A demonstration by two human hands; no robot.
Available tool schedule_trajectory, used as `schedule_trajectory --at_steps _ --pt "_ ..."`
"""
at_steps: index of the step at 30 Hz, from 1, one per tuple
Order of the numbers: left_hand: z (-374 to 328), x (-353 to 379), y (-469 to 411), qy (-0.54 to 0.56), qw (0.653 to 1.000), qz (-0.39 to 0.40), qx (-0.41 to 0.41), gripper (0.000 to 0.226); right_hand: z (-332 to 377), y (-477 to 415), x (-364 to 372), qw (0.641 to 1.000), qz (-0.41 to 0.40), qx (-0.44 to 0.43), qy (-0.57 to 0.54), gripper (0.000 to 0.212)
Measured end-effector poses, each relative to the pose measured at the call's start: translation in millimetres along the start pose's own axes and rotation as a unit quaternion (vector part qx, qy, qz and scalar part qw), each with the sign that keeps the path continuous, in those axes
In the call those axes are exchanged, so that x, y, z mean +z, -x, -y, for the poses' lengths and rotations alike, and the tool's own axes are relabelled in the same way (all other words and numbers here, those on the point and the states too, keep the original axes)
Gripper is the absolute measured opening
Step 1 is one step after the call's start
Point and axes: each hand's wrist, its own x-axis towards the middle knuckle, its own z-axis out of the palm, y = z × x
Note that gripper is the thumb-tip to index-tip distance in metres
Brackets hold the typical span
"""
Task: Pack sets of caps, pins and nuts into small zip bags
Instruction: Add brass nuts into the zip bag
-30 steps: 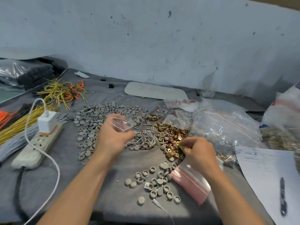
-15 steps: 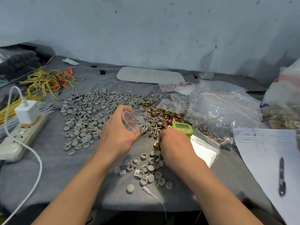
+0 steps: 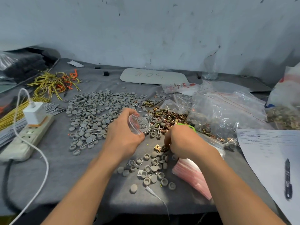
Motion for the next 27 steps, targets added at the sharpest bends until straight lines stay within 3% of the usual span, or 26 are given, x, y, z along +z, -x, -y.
schedule_trajectory --at_steps 6,12,16,18,22,27 --pt "-7 -1 -1 -0.015 1.0 0.002 -0.003 0.058 3 1 9 0.999 0.002 -0.027 -0.045 0.019" --pt "-5 -2 -1 -0.001 1.0 0.008 -0.01 0.058 -2 -3 9 0.998 -0.043 0.008 -0.033 0.017" --pt "-1 -2 -2 0.009 1.0 0.009 -0.012 0.057 -1 -2 10 0.992 -0.115 0.039 0.022 0.02" --pt "1 -2 -2 0.01 1.0 0.009 -0.011 0.056 5 -1 11 0.989 -0.144 0.031 -0.004 0.017" --pt "3 -1 -3 -0.001 1.0 0.002 -0.01 0.055 21 1 16 0.995 -0.081 -0.042 -0.027 0.013" --pt "4 -2 -3 -0.016 1.0 -0.001 -0.012 0.054 23 -2 21 0.996 -0.056 -0.05 -0.038 0.006"
